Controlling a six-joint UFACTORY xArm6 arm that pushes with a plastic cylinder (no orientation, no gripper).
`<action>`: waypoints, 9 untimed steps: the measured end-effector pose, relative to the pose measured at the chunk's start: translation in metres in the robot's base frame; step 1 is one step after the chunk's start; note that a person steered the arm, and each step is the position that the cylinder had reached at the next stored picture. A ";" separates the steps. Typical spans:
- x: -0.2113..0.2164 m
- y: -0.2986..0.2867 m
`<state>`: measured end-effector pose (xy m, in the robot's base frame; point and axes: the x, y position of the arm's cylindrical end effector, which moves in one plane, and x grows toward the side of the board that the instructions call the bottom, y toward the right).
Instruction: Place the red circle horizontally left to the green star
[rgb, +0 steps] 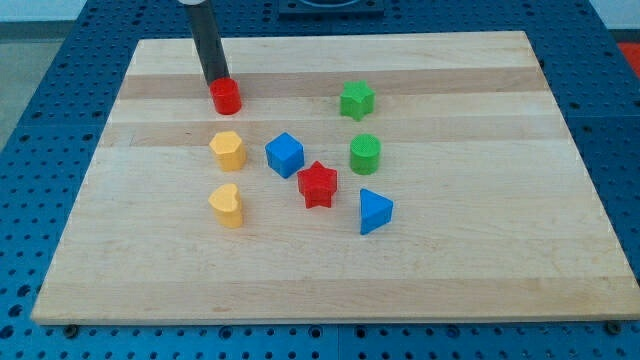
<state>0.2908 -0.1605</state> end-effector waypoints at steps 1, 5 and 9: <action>0.000 0.000; 0.001 0.008; 0.001 0.010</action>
